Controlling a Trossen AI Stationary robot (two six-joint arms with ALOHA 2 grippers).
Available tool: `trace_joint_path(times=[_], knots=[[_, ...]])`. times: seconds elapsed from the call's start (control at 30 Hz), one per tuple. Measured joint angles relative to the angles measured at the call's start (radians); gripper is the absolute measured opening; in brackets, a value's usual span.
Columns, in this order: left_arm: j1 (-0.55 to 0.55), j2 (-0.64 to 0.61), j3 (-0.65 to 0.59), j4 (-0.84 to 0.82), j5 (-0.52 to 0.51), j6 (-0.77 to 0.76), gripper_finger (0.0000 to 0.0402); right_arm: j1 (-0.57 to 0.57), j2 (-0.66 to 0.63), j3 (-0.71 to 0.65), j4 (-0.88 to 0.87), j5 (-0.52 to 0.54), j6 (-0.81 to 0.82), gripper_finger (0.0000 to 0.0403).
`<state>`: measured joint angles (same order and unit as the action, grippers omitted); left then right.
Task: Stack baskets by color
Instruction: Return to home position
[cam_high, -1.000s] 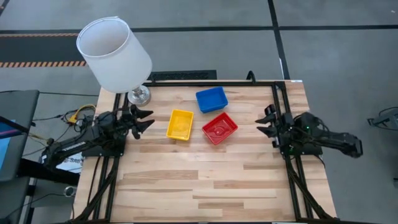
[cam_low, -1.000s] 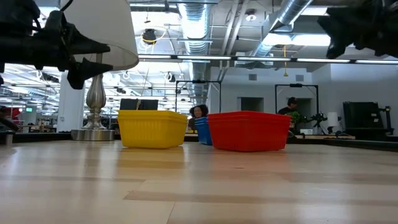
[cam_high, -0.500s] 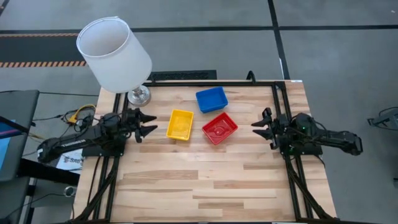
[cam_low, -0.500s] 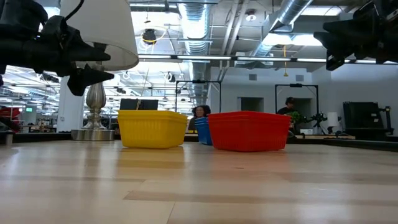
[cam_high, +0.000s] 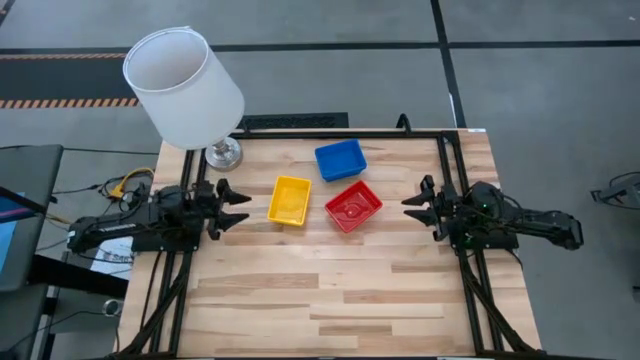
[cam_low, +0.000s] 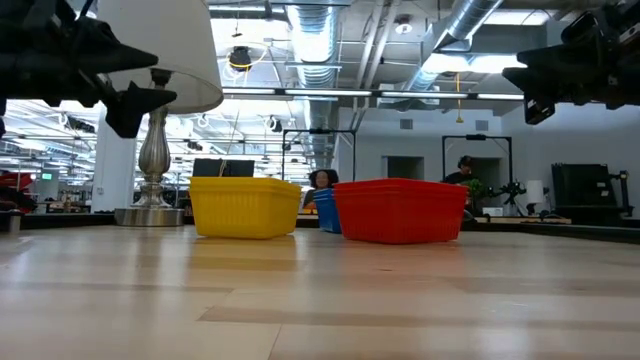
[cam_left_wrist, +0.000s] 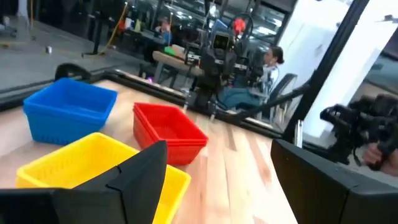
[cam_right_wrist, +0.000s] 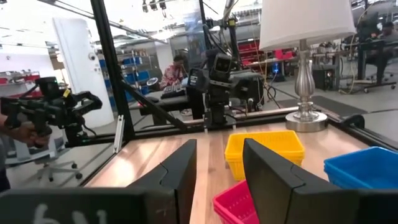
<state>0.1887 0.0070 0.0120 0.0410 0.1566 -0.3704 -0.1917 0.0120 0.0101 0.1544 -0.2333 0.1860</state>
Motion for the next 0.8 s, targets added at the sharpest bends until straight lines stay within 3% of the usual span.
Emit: trace_joint_path(times=[0.47, 0.8], knots=[[-0.008, 0.004, 0.001, -0.025, -0.191, 0.018, 0.0276, 0.0, 0.0, 0.0, -0.009, 0.0, -0.001, 0.0154], [-0.008, 0.006, 0.002, -0.024, -0.211, -0.087, 0.0276, 0.0, 0.0, 0.0, -0.053, 0.0, -0.003, 0.0157]])
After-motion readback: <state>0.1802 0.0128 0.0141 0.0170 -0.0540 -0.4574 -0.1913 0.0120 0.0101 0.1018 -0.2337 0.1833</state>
